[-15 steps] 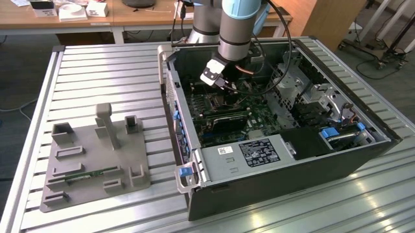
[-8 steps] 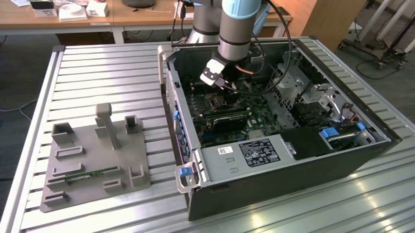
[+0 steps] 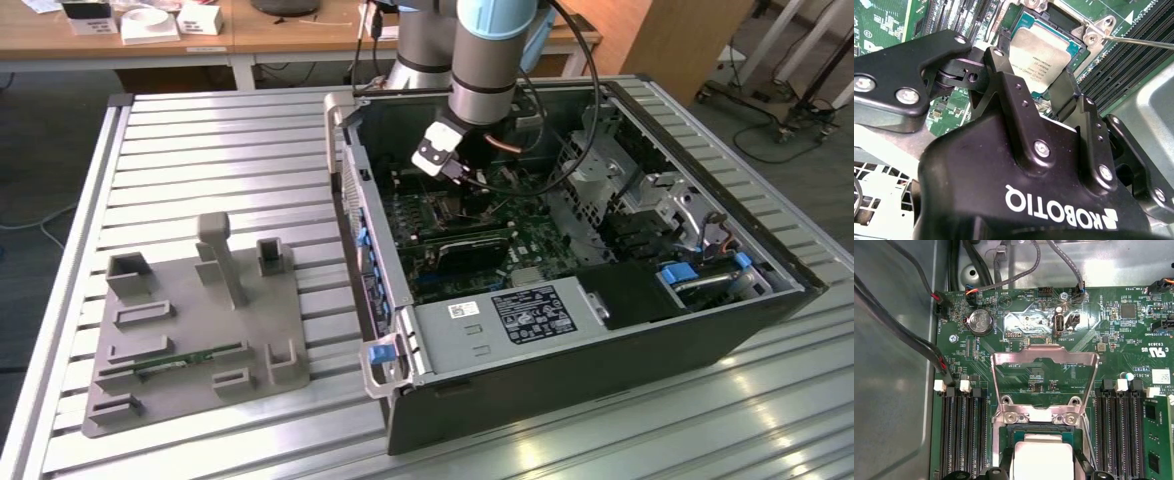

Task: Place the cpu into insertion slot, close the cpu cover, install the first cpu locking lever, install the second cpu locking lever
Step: 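Place the cpu into insertion slot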

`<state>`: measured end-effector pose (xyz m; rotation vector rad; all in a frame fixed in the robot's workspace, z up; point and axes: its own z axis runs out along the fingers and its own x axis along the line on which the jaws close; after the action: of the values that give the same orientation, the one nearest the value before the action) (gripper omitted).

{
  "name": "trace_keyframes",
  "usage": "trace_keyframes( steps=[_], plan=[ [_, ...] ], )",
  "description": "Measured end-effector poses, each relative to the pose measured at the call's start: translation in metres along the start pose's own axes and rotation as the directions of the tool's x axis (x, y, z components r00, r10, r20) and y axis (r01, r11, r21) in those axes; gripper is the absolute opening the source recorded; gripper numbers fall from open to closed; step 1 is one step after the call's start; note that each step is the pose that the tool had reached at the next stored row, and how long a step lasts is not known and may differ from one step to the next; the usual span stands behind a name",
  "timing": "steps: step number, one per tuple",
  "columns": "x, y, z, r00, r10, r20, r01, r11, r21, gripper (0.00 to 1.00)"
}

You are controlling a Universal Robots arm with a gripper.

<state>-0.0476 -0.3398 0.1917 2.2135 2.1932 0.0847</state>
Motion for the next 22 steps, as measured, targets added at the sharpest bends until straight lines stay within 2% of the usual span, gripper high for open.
trace_keyframes(
  steps=[3, 15, 22],
  plan=[
    [0.0001, 0.0001, 0.0, 1.0, 0.0, -0.0022, 0.0, 1.0, -0.0001, 0.54],
    [0.0005, -0.0004, 0.0027, 1.0, 0.002, -0.0005, -0.002, 1.0, 0.0018, 0.54],
    [0.0005, -0.0005, 0.0029, 1.0, 0.002, -0.0034, -0.002, 1.0, 0.0017, 0.54]
  ],
)
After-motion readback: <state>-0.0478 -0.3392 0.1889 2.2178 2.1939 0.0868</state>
